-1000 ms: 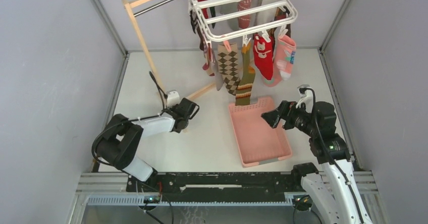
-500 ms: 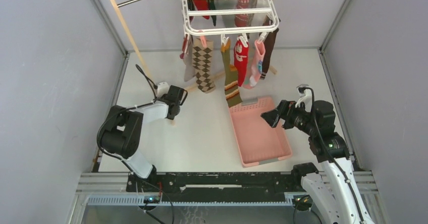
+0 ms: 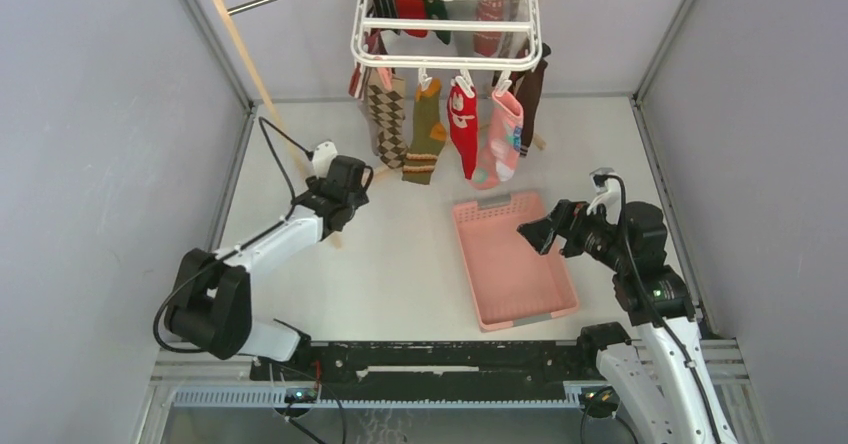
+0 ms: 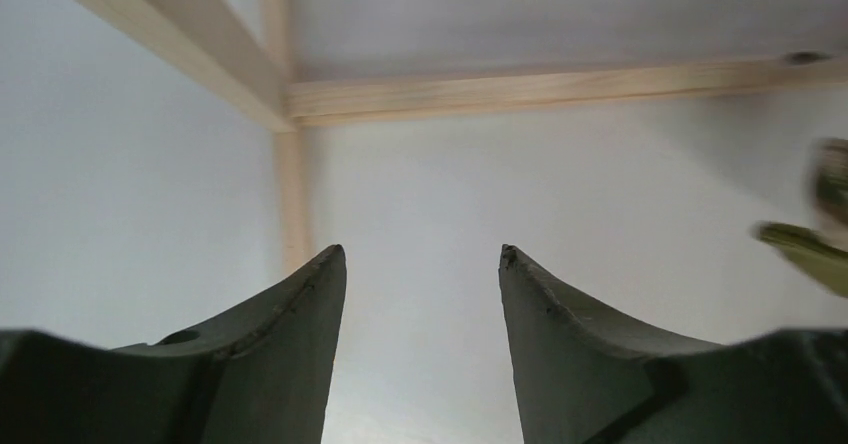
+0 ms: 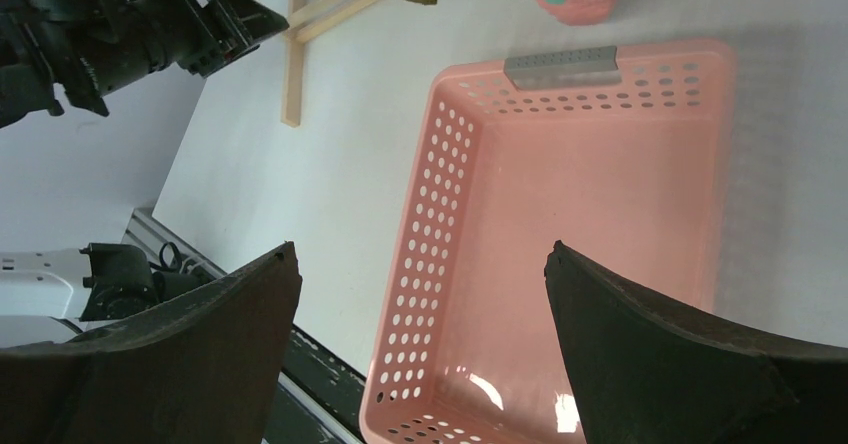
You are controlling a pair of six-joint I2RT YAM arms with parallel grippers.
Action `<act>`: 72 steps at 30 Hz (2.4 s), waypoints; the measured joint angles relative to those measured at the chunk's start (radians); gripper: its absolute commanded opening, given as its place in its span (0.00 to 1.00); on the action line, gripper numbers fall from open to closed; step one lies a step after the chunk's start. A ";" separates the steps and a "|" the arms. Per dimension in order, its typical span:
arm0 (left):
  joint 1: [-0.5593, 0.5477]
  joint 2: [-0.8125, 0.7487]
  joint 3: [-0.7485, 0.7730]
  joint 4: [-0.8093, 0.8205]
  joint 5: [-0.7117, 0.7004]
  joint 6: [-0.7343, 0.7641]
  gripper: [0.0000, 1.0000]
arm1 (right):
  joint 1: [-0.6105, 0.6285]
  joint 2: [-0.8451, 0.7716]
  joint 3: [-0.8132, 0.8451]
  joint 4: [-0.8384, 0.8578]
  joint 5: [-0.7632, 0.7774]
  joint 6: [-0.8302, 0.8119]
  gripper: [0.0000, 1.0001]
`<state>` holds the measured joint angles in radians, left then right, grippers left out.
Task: Remove the socks clipped to the hanger
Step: Move the clothesline to the center of the board.
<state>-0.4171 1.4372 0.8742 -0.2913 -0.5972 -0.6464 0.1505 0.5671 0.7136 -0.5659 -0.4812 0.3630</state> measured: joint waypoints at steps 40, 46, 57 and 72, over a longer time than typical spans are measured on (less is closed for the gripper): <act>0.254 0.780 0.892 -0.215 0.259 -0.071 0.26 | -0.005 0.086 0.000 0.050 -0.025 0.003 1.00; 0.261 0.910 1.131 -0.307 0.269 -0.051 0.27 | -0.005 0.105 0.000 0.054 -0.023 0.002 1.00; 0.312 0.993 1.315 -0.297 0.323 -0.061 0.30 | -0.005 0.133 0.000 0.060 -0.018 -0.001 1.00; 0.339 0.864 1.050 -0.130 0.388 -0.060 0.44 | 0.161 0.229 -0.006 0.098 0.083 0.008 0.93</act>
<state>-0.0784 2.3013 1.9240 -0.4213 -0.2089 -0.7067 0.3119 0.7963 0.7078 -0.4675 -0.3985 0.3710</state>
